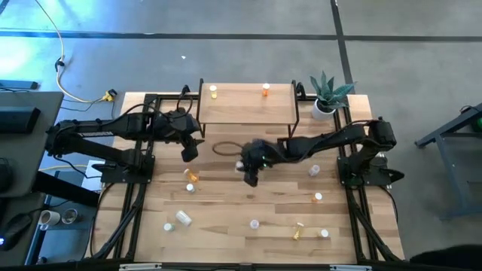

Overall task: Pick and place medicine bottles onto shelf by color
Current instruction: Put the right blue medicine bottle on the shelf

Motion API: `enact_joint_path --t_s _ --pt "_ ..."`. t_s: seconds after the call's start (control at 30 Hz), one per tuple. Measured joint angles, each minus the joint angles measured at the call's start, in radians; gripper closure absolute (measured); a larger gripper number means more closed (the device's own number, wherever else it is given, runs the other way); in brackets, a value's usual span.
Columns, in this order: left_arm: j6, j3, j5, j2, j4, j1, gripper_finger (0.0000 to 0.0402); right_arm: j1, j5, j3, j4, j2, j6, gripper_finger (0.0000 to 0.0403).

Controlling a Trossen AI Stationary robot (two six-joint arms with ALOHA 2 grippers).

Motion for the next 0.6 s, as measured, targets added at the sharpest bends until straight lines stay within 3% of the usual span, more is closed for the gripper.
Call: enact_joint_path --t_s 0.37,0.6 --pt "0.044 0.000 0.001 0.000 -0.002 0.104 0.0193 -0.154 0.131 0.303 -0.223 0.000 -0.129 0.0286" --pt "0.043 0.000 0.002 0.000 -0.002 0.134 0.0193 -0.303 0.138 0.469 -0.296 0.000 -0.220 0.0286"
